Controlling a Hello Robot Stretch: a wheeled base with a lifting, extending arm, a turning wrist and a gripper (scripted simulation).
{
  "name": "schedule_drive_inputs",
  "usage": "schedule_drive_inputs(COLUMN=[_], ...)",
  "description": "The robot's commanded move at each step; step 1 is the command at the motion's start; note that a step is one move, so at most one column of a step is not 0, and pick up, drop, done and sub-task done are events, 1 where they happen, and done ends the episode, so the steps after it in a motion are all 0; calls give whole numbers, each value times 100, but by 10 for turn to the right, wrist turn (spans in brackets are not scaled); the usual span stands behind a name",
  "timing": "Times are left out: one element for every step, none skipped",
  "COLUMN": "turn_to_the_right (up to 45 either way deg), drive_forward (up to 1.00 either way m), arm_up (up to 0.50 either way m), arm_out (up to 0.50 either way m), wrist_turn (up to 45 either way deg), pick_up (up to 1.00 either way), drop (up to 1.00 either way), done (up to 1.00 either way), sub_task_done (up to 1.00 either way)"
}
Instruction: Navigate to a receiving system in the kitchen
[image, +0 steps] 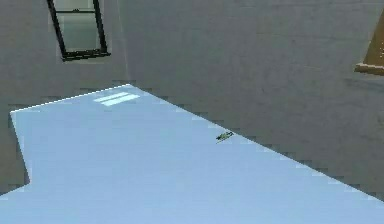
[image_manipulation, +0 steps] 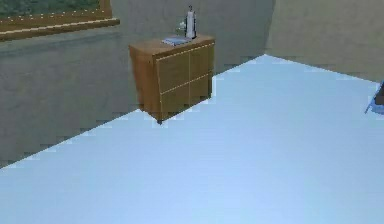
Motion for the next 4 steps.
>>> schedule_drive_inputs(turn_to_the_right=[-420, 0, -330, 0], drive_forward=[0, 80, 0, 60], arm_up=[0, 0, 0, 0], arm_out=[0, 0, 0, 0], wrist_turn=[0, 0, 0, 0], pick_up=[0, 0, 0, 0], drop=[0, 0, 0, 0], done=[0, 0, 0, 0], sub_task_done=[0, 0, 0, 0])
